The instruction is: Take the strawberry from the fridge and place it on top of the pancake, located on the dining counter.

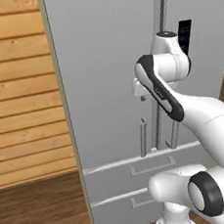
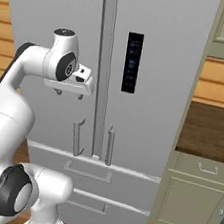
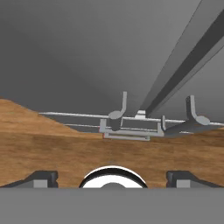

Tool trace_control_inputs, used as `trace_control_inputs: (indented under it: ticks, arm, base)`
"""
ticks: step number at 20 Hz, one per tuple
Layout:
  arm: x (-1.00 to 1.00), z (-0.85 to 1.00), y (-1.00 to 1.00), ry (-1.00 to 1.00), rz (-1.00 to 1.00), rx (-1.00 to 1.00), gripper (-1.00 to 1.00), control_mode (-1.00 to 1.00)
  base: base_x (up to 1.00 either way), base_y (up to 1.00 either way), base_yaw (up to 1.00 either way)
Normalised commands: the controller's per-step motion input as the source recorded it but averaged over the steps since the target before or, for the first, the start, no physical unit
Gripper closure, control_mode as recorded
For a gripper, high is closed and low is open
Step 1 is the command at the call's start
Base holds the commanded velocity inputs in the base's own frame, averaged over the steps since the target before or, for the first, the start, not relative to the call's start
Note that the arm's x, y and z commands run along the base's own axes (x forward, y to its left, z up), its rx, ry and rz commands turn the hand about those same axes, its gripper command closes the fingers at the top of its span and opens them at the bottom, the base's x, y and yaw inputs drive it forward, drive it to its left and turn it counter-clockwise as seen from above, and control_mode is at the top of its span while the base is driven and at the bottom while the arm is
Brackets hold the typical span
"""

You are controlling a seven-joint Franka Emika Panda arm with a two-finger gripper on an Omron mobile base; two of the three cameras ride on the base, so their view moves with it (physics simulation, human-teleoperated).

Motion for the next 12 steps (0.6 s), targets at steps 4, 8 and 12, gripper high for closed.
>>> trace_control_inputs:
  ticks: [4, 8, 12]
  arm:
    - [0.0, 0.0, 0.0, 0.0, 0.0, 0.0, -1.0, 1.0]
    - [0.0, 0.0, 0.0, 0.0, 0.0, 0.0, -1.0, 1.0]
    - [0.0, 0.0, 0.0, 0.0, 0.0, 0.0, -1.0, 1.0]
  base:
    - [-0.54, -0.3, -0.03]
    - [-0.63, -0.3, -0.05]
    - [-0.38, -0.31, -0.19]
